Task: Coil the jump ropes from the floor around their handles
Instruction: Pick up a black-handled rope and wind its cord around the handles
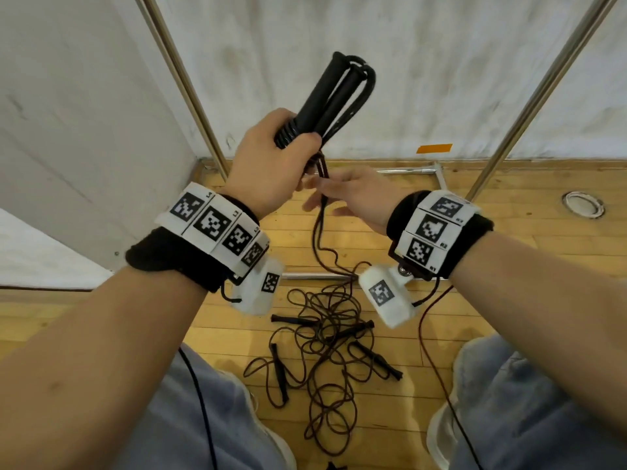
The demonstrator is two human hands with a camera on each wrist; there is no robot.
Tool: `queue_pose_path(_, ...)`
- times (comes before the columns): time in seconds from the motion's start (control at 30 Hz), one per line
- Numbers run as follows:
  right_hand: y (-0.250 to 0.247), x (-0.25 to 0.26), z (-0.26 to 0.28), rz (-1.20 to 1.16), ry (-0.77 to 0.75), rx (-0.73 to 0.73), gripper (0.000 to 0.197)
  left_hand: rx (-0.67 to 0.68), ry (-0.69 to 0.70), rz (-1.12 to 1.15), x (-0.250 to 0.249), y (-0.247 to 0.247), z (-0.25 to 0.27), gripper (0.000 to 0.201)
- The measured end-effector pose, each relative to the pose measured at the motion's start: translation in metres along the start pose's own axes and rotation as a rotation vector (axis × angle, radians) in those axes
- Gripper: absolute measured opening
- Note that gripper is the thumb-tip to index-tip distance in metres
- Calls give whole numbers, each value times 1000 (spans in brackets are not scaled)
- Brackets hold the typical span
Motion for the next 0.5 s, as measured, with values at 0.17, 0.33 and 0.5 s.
queue_pose_path(0.17,-6,0,0,132,-62,-133,31,-32,-6,-134,19,-11,-9,12)
queue_pose_path(0.33,0,10,7,533,-163,-137,46,-40,30,-457,40,-11,-12,26)
queue_pose_path(0.5,7,14,14,691,-122,-3,48,134,-32,-742,67,0,-15,19)
Point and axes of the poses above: each hand's wrist, its own z-axis away from the middle knuckle, its own y-axis out of the palm, x = y × z, the point moved 7 cm from there along -z, towards the middle knuckle, and after that the axes turned 5 degrees about -z, right-handed, at the moved point
